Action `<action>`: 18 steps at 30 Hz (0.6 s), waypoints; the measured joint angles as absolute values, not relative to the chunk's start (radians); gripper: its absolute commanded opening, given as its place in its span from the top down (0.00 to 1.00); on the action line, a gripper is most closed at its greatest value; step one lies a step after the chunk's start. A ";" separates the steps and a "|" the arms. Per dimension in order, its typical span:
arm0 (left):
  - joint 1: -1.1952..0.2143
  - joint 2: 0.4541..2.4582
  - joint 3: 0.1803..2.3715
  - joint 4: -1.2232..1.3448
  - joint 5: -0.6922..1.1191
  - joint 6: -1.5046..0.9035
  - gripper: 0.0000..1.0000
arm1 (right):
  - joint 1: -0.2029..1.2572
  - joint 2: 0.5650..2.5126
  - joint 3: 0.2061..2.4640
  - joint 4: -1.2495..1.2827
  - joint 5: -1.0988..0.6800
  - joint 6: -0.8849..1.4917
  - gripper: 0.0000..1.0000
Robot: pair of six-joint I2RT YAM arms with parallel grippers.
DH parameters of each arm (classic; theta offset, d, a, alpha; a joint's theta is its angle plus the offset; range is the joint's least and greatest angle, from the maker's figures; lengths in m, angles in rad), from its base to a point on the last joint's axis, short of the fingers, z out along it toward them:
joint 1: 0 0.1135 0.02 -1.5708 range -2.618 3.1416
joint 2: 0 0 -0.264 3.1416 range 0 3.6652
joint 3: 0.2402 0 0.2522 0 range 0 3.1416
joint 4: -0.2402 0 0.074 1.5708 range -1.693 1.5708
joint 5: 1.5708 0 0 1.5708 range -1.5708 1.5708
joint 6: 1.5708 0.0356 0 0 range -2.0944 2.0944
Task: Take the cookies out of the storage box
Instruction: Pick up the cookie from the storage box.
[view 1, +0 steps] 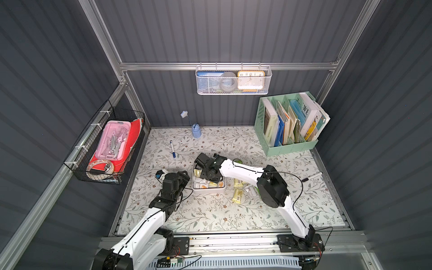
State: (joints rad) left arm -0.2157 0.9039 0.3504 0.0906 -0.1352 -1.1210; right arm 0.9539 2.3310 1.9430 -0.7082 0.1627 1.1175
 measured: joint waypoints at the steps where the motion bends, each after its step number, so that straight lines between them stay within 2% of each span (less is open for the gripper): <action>1: -0.216 0.902 0.350 0.089 -0.135 -1.121 0.37 | 0.954 2.331 1.943 -0.709 0.163 1.118 0.42; 18: -0.216 0.857 0.350 0.033 -0.157 -1.117 0.37 | 0.959 2.329 1.943 -0.718 0.167 1.050 0.59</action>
State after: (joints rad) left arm -0.2157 0.8570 0.3504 0.0330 -0.1566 -1.1168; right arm 0.9588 2.3287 1.9430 -0.7181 0.1669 1.0504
